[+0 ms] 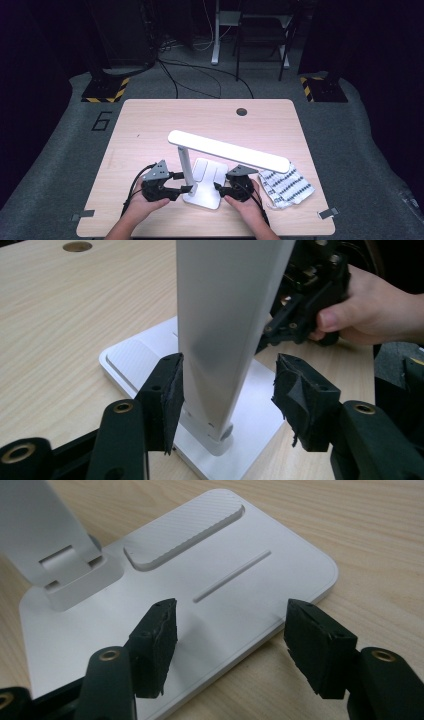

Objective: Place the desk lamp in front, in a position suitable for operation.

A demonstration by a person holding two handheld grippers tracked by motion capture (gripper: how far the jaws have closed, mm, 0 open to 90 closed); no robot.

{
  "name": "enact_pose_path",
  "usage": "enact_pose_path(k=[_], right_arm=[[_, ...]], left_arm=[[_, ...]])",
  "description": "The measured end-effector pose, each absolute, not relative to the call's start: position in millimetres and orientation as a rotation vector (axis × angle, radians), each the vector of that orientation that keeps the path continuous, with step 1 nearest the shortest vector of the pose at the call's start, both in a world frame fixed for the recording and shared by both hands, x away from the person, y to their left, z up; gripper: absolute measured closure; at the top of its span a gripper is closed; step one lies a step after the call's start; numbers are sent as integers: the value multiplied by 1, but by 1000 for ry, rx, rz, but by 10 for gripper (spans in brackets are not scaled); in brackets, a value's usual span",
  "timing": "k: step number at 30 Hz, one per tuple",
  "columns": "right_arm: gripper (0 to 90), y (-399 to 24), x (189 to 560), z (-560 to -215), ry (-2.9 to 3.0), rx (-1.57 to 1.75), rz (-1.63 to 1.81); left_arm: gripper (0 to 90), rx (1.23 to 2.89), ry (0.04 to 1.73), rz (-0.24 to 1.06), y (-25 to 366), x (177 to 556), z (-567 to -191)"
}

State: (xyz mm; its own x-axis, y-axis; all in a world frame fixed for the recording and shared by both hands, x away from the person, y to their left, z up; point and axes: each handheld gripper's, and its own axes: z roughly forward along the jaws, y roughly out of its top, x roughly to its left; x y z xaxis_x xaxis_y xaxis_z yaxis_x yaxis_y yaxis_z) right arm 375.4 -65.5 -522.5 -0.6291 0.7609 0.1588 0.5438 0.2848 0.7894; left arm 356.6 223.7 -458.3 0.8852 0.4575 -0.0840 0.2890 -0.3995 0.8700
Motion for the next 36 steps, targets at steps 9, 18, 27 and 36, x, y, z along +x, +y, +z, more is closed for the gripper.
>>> enact_pose_path(k=[9,18,27,36], right_arm=[[363,-61,349,-521,2337,1090,1257],[357,-53,321,-520,2388,997,1194],[342,-48,311,-521,2401,976,1188],[335,-46,312,-522,2423,959,1152]], left_arm=[[455,1989,547,212,220,362,-457],[455,1965,545,197,217,372,-459],[476,1967,541,166,213,375,-460],[492,1984,515,166,213,371,-459]])
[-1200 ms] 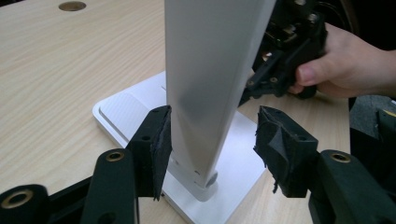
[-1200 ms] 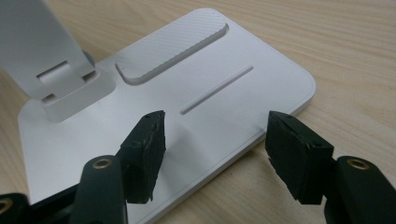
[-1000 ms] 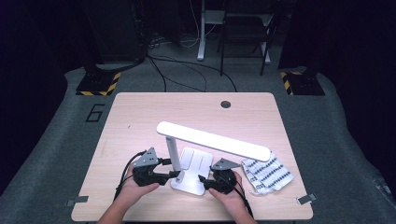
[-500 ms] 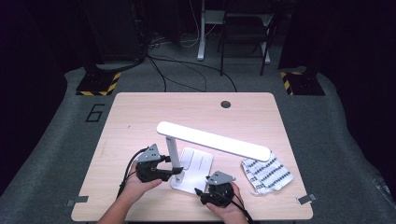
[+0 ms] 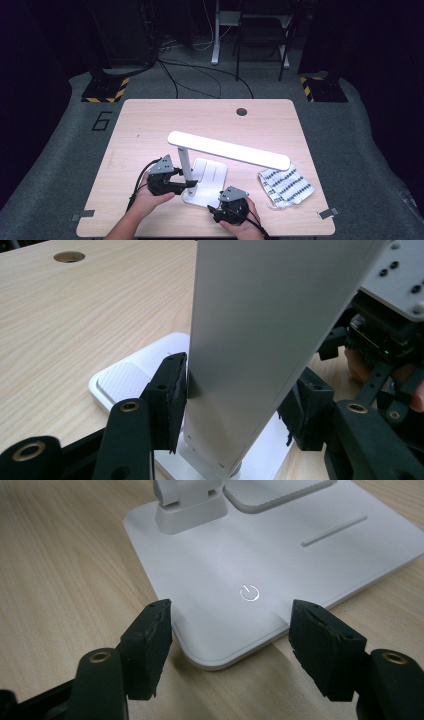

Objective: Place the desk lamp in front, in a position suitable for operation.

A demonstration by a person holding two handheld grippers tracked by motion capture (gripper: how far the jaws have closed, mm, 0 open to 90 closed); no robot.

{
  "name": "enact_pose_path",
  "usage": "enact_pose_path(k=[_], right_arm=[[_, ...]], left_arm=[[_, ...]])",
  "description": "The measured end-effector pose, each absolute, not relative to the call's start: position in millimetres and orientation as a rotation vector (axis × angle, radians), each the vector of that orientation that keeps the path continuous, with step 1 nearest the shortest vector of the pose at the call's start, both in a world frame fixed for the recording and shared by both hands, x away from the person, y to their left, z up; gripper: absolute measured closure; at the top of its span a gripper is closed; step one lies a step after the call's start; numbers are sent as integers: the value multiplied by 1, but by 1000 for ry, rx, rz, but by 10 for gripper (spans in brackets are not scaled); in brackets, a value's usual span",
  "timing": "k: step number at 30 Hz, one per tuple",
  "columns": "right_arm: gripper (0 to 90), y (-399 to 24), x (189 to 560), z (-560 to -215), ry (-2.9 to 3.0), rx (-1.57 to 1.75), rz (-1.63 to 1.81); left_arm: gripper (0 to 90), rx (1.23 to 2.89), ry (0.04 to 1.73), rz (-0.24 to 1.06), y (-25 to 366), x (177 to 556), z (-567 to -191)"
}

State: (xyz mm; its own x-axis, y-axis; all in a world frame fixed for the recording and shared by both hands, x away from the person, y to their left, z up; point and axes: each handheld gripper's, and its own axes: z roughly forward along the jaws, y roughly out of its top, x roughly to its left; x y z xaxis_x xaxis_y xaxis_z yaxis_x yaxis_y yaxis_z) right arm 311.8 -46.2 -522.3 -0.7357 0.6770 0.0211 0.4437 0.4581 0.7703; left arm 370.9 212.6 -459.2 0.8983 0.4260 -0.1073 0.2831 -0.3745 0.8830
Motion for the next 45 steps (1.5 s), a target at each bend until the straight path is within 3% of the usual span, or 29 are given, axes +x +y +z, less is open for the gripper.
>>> enact_pose_path(k=[8,17,31,45], right_arm=[[401,-58,324,-523,2391,1002,1159],[407,-57,327,-523,2397,1005,1169],[416,-60,325,-522,2371,1036,1169],[420,-66,324,-518,2370,1016,1195]], left_arm=[[490,2001,501,173,214,363,-458],[455,1972,508,200,208,366,-452],[503,1955,507,198,209,364,-446],[528,1994,518,297,209,354,-443]])
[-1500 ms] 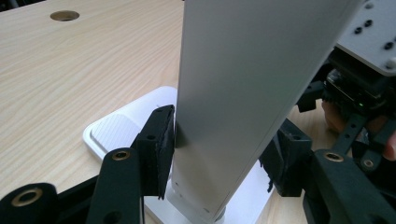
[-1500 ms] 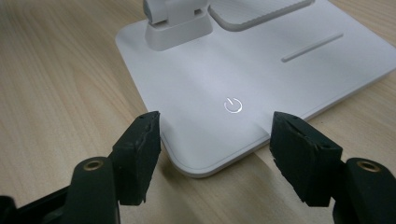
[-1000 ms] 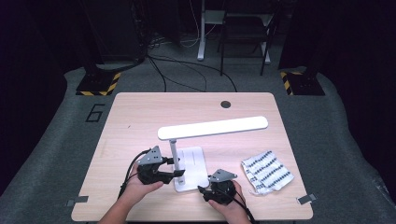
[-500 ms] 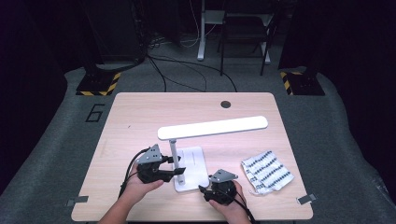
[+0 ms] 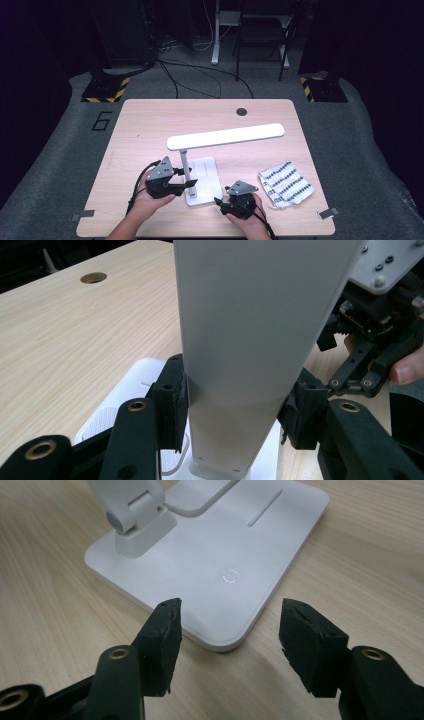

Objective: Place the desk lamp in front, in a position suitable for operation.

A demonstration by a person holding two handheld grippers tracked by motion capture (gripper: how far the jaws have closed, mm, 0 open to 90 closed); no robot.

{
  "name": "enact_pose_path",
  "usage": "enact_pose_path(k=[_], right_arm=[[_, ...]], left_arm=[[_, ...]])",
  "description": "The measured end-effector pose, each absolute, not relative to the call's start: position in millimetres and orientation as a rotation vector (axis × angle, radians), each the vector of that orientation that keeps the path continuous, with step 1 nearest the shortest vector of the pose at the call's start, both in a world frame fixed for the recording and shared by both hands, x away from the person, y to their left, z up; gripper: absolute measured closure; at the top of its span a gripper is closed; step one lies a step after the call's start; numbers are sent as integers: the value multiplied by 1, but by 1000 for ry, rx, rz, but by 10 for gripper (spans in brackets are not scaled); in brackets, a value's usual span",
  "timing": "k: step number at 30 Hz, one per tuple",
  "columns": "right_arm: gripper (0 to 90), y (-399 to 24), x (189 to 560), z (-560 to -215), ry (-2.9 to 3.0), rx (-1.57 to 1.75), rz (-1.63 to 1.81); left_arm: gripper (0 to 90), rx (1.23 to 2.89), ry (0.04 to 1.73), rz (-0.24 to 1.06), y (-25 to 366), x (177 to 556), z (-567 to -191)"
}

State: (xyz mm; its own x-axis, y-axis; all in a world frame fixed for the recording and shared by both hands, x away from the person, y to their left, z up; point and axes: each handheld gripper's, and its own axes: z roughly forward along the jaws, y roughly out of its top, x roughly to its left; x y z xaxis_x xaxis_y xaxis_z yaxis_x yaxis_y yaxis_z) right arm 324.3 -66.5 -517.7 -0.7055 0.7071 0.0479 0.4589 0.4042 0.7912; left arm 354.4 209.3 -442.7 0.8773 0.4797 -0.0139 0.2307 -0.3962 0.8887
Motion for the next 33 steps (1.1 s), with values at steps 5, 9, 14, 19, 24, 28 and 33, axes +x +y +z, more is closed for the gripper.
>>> enact_pose_path(k=[5,9,14,19,24,28,33], right_arm=[[447,-60,326,-522,2407,962,1150],[454,-58,327,-521,2407,946,1145],[455,-55,328,-522,2410,969,1155],[455,-54,331,-522,2418,954,1162],[455,-53,331,-521,2415,961,1176],[455,-52,331,-522,2415,947,1179],[455,-54,329,-519,2410,960,1185]], left_arm=[[524,1999,520,282,214,352,-442],[519,1999,531,268,218,349,-441],[514,2001,553,262,222,345,-440],[495,1986,579,218,224,346,-438],[472,1945,583,197,224,347,-429],[432,1928,578,201,226,348,-420],[435,1930,556,207,227,346,-409]])
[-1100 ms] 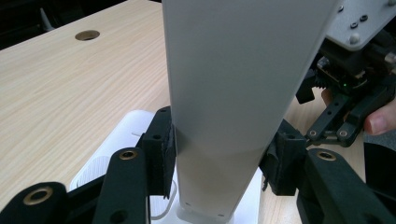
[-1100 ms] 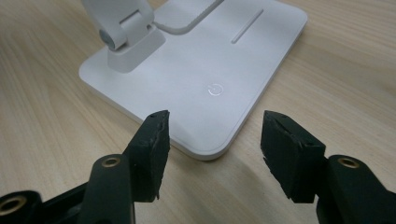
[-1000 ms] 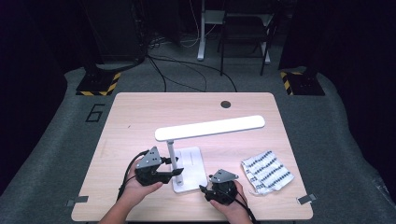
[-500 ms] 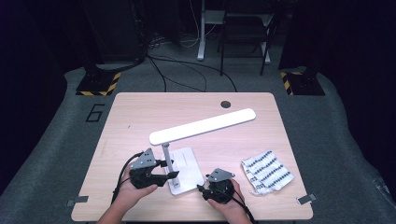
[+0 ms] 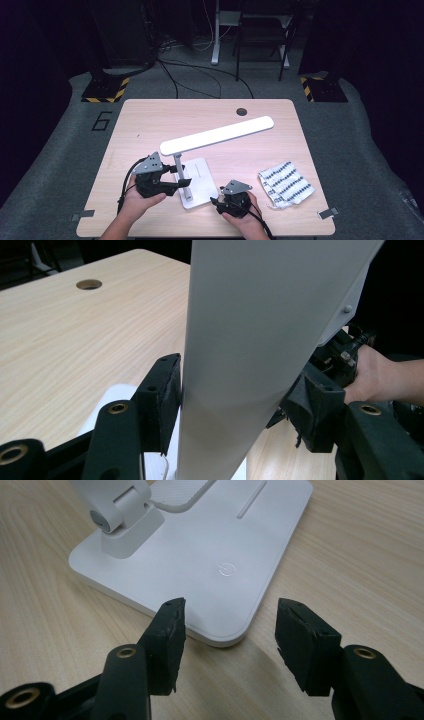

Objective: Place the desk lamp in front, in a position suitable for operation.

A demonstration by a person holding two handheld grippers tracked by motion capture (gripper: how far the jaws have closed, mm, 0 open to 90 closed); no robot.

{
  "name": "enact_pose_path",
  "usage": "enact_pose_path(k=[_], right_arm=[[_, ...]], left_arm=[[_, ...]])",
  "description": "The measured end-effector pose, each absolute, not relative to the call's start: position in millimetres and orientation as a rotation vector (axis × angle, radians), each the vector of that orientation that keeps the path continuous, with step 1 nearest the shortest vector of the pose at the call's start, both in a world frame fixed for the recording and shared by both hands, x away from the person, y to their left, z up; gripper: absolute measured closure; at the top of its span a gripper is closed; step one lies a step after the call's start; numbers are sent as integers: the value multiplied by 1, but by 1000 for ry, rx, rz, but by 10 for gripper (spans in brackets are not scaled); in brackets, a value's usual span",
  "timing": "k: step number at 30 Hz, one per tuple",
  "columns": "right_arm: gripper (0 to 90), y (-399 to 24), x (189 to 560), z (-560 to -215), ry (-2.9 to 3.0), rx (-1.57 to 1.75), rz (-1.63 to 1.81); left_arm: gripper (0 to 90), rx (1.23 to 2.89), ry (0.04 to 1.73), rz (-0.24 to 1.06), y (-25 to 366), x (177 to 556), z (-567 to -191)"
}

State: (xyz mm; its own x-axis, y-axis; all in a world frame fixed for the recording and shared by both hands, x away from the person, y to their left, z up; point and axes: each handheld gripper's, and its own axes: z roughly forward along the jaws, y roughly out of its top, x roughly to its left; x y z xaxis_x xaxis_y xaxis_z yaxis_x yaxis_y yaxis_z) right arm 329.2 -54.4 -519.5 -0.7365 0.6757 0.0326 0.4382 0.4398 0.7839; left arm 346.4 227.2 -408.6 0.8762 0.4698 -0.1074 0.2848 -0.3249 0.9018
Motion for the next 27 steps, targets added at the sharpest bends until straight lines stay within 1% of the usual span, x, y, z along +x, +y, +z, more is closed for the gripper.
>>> enact_pose_path(k=[4,7,10,16,19,23,24,25,27], right_arm=[[455,-58,329,-517,2394,965,1191],[455,-64,329,-514,2375,984,1197],[455,-76,331,-506,2329,999,1207],[453,-111,338,-494,2228,1089,1237],[449,-132,343,-491,2203,1140,1206],[437,-159,346,-486,2149,1218,1189],[437,-159,346,-486,2149,1218,1189],[432,-172,347,-485,2113,1251,1173],[429,-176,347,-485,2107,1254,1158]], left_arm=[[437,1930,546,195,230,347,-401],[492,1944,546,211,230,346,-399],[497,1951,546,228,228,345,-399],[497,1969,553,232,227,345,-396],[498,1979,561,248,225,344,-394],[498,1982,566,238,224,345,-392],[498,1984,561,240,224,345,-392],[498,1974,561,243,223,345,-392],[498,1973,562,241,223,345,-391]])
